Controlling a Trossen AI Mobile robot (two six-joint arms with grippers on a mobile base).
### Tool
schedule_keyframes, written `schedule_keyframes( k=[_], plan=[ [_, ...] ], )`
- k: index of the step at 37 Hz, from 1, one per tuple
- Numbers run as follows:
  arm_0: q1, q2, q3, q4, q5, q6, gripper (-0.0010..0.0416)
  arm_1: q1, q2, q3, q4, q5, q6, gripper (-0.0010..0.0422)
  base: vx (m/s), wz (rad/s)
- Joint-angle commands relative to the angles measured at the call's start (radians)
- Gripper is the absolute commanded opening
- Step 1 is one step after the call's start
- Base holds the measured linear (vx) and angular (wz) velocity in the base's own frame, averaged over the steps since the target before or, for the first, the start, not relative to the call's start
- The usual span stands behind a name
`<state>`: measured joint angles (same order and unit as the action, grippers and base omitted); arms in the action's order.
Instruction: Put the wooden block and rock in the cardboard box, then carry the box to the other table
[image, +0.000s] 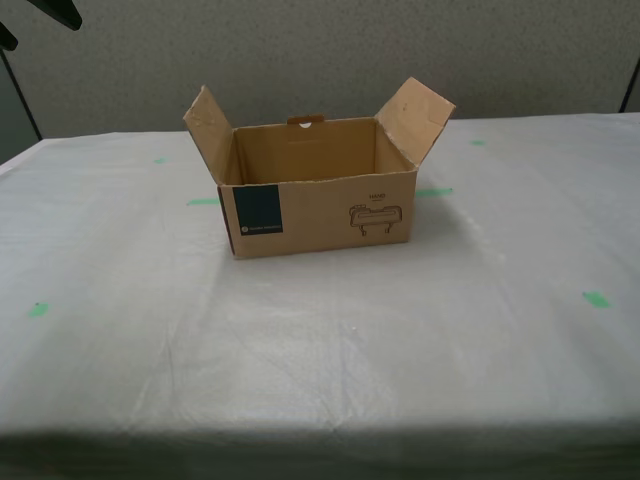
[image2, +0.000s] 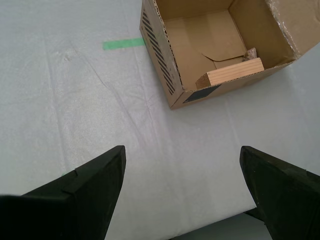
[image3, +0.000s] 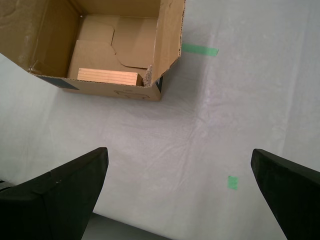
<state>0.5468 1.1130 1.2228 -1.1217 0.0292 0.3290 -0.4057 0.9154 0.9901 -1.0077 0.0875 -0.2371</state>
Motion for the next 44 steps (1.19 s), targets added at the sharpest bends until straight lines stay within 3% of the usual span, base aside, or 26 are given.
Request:
schedule_keyframes(
  k=[1,44],
  plan=[
    [0.000,0.000,0.001,0.000,0.005,0.005,0.0399,0.000,0.000,0.001,0.000,-0.002,0.001,0.0309,0.000,0.000],
    [0.000,0.000,0.001,0.000,0.005,0.005,0.0399,0.000,0.000,0.001,0.000,-0.002,0.002,0.0309,0.000,0.000]
  ],
)
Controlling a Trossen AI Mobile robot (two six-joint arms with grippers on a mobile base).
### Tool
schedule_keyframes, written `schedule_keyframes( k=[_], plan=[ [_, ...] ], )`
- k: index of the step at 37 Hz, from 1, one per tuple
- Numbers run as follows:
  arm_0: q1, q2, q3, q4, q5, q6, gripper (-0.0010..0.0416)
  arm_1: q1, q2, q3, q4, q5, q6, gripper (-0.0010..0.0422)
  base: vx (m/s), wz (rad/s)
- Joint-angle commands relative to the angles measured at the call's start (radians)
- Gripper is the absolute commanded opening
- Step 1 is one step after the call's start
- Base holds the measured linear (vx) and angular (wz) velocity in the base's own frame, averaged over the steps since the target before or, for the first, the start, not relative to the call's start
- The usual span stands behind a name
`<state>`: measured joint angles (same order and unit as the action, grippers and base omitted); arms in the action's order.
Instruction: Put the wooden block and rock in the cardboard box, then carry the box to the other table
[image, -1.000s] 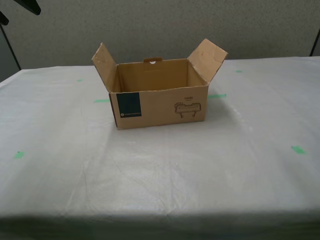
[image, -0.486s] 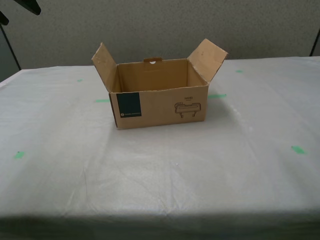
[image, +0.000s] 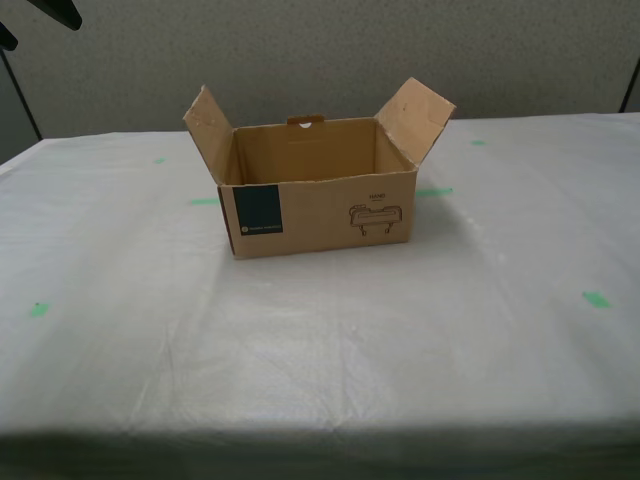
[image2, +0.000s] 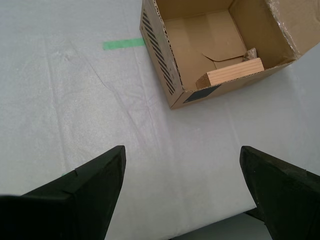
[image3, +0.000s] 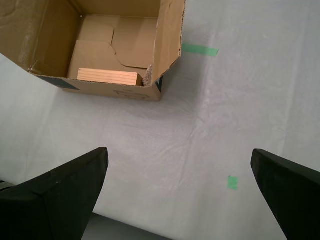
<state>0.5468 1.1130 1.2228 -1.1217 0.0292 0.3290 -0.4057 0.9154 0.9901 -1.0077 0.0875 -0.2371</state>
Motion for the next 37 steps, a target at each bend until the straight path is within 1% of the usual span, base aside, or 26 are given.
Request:
schedule_keyframes(
  k=[1,37],
  plan=[
    [0.000,0.000,0.001,0.000,0.005,0.005,0.0399,0.000,0.000,0.001,0.000,-0.002,0.001,0.0309,0.000,0.000],
    [0.000,0.000,0.001,0.000,0.005,0.005,0.0399,0.000,0.000,0.001,0.000,-0.002,0.002,0.0309,0.000,0.000]
  ],
)
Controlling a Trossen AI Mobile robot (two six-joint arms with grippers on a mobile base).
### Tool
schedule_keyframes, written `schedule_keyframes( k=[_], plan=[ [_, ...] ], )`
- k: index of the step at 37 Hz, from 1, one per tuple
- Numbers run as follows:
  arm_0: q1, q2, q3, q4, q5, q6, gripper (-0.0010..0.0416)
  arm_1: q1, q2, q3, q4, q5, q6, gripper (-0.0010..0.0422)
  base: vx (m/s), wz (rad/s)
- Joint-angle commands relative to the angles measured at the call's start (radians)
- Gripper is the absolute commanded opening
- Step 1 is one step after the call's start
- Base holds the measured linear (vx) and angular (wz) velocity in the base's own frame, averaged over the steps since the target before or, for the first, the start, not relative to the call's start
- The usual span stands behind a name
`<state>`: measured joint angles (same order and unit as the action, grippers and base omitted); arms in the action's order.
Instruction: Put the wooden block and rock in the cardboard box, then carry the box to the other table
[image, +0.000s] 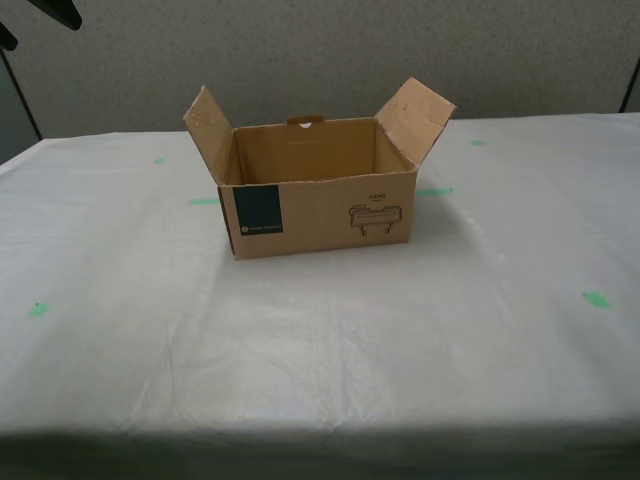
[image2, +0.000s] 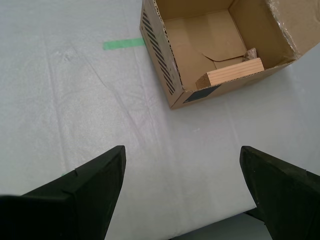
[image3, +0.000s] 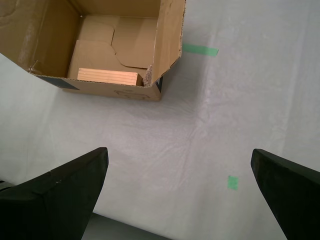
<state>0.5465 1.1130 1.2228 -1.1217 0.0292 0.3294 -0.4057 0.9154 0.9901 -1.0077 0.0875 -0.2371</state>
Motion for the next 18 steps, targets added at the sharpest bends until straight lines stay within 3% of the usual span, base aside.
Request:
schedule_keyframes(
  k=[1,18],
  plan=[
    [0.000,0.000,0.001,0.000,0.005,0.004,0.0399,0.000,0.000,0.001,0.000,-0.002,0.002,0.0309,0.000,0.000],
    [0.000,0.000,0.001,0.000,0.005,0.004,0.0398,0.000,0.000,0.001,0.000,-0.002,0.002,0.0309,0.000,0.000]
  ],
)
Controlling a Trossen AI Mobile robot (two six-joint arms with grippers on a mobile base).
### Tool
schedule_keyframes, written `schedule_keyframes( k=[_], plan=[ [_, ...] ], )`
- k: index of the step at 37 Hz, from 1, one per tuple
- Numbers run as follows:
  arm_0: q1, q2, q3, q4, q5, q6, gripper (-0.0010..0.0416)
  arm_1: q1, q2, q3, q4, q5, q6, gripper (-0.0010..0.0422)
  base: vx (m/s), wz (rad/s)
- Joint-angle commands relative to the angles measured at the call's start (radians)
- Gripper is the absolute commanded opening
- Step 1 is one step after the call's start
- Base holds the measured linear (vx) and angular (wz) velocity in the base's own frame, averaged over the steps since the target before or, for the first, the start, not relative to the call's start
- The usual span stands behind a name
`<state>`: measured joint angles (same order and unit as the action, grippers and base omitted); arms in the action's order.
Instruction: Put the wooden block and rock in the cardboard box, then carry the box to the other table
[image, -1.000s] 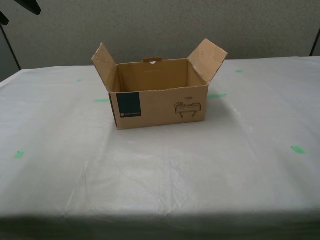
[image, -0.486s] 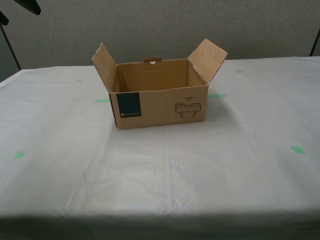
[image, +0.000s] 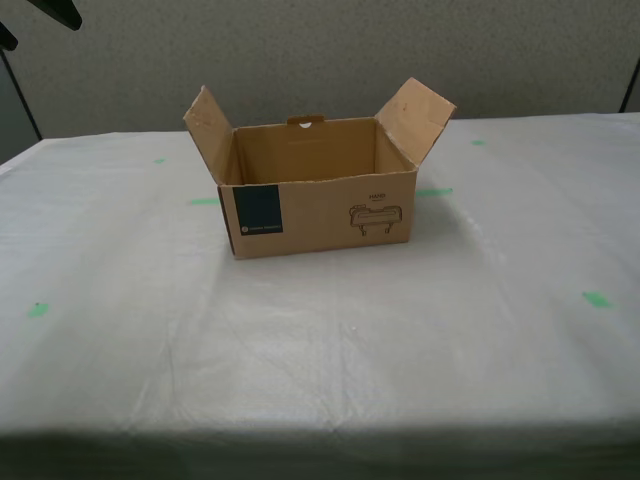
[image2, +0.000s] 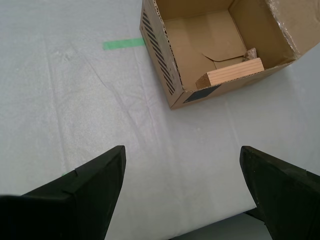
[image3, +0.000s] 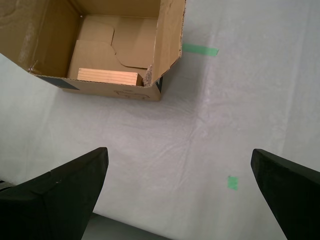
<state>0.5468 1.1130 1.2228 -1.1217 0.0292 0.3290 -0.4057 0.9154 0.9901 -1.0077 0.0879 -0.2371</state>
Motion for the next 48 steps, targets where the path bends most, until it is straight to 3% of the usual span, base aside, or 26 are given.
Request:
schedule_keyframes(
  k=[1,48],
  plan=[
    [0.000,0.000,0.001,0.000,0.005,0.005,0.0399,0.000,0.000,0.001,0.000,-0.002,0.002,0.0309,0.000,0.000],
    [0.000,0.000,0.001,0.000,0.005,0.004,0.0399,0.000,0.000,0.001,0.000,-0.002,0.001,0.0309,0.000,0.000]
  ],
)
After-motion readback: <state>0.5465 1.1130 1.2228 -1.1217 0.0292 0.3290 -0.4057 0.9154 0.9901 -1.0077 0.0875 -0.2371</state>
